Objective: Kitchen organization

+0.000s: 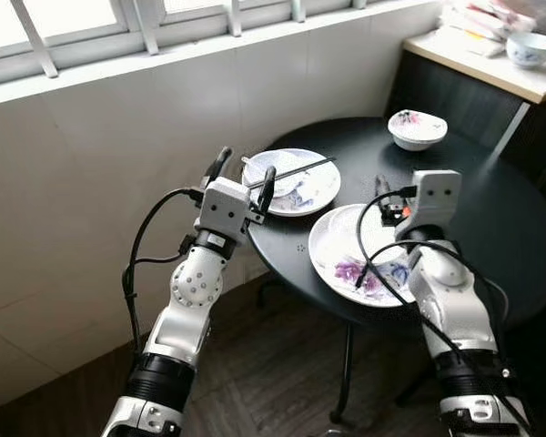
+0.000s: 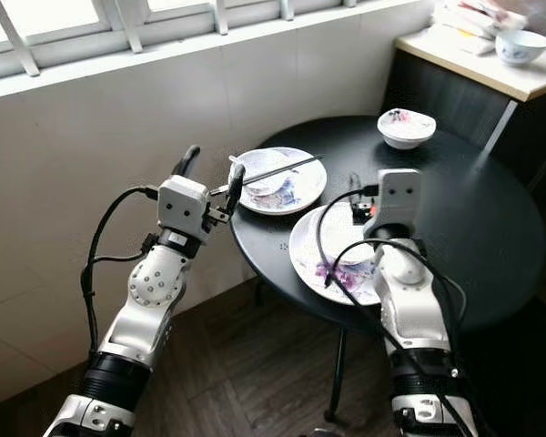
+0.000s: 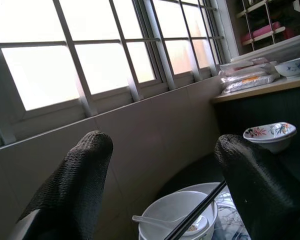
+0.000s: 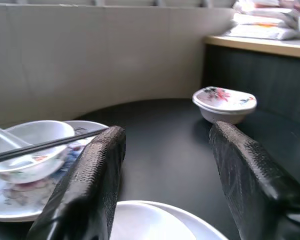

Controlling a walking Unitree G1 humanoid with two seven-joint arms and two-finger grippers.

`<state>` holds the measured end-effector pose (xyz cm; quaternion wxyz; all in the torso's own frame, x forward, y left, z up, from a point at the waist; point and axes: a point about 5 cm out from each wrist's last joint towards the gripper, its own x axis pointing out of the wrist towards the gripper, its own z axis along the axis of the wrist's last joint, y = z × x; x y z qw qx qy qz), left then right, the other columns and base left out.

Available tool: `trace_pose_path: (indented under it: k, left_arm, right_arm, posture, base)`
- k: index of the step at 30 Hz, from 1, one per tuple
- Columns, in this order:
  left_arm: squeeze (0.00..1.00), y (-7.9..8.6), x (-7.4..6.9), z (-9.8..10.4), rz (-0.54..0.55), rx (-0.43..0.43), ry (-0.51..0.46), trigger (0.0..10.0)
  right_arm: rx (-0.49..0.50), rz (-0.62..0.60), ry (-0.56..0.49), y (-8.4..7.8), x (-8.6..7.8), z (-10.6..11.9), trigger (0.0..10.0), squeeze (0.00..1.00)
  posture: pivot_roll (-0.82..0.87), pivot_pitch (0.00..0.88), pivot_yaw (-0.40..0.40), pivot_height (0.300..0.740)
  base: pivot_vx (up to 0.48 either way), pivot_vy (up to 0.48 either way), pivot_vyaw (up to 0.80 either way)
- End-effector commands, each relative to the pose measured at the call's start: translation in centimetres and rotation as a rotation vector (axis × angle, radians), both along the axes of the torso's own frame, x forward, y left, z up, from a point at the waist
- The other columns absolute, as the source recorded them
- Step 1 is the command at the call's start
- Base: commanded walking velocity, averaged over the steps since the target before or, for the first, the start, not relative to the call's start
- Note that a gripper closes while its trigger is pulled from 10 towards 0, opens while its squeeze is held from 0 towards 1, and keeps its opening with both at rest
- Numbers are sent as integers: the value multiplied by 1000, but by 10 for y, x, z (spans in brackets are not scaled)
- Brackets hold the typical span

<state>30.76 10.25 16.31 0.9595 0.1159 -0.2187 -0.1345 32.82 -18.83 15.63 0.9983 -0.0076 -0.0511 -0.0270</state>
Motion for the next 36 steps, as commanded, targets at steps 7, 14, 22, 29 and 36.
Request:
trace_pose_path:
  k: [7,14,22,29,36]
  left_arm:
    - [0,-3,2,-2,-5,22,13,10000]
    - [0,-1,3,-4,1,30,24,10000]
    - [0,-2,4,-4,5,36,29,10000]
    - [0,-2,5,-5,11,39,31,10000]
    - [0,-1,6,-7,19,45,39,10000]
  right_arm:
    - [32,-79,184,-12,1,-22,10000,0]
    - [129,-30,403,-5,-5,-52,10000,0]
    - [219,-39,467,-5,-5,-56,10000,0]
    - [429,-32,530,1,-6,-65,8157,0]
    - [505,-12,496,3,-5,-58,0,0]
  posture:
    - [-126,0,11,740]
    - [-121,0,10,740]
    - [-122,0,9,740]
    - [-121,0,8,740]
    - [-121,0,8,740]
  base:
    - [0,0,0]
    - [0,0,0]
    - [0,0,0]
    - [0,0,0]
    - [0,0,0]
